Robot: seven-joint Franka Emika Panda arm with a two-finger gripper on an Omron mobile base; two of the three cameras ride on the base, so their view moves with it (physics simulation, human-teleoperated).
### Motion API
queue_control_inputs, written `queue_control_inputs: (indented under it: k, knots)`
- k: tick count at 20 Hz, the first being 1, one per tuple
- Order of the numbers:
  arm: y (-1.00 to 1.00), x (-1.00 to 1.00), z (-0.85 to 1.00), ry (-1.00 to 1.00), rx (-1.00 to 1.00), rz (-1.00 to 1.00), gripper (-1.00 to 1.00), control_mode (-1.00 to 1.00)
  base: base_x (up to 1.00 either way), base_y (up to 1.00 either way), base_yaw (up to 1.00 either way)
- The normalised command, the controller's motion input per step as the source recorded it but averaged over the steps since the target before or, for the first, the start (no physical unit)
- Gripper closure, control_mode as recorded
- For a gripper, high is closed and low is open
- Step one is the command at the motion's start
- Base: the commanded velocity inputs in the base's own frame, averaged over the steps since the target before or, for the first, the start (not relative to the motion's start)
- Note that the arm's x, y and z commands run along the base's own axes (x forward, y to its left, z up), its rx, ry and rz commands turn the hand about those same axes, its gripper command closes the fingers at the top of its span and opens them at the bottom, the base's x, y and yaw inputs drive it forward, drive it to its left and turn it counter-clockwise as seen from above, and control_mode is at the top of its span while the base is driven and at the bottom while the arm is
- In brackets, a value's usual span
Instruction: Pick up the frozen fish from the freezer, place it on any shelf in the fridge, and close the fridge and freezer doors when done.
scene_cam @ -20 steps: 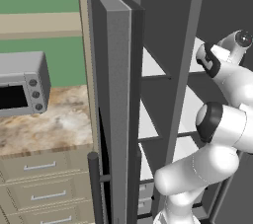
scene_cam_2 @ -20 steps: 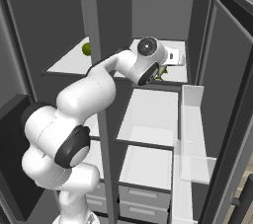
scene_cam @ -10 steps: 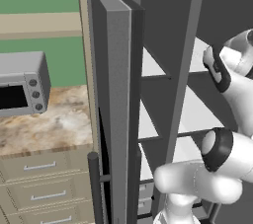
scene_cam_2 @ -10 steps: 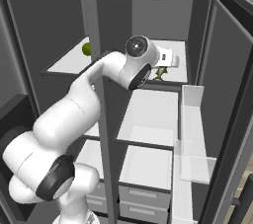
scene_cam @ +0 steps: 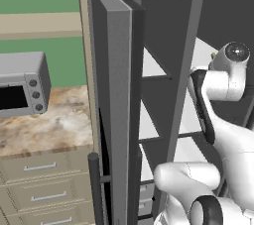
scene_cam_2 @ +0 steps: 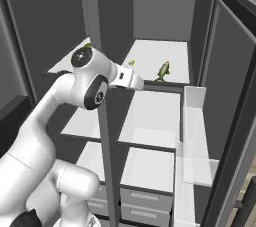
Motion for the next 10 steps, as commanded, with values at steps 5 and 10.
queue_control_inputs:
  k: [5, 10]
  knots:
    - [0.49, -1.00, -0.53, 0.27, 0.14, -0.01, -1.00, -1.00, 0.00, 0.00, 0.00]
    - [0.44, -0.56, -0.03, 0.14, 0.05, 0.34, -1.00, -1.00, 0.00, 0.00, 0.00]
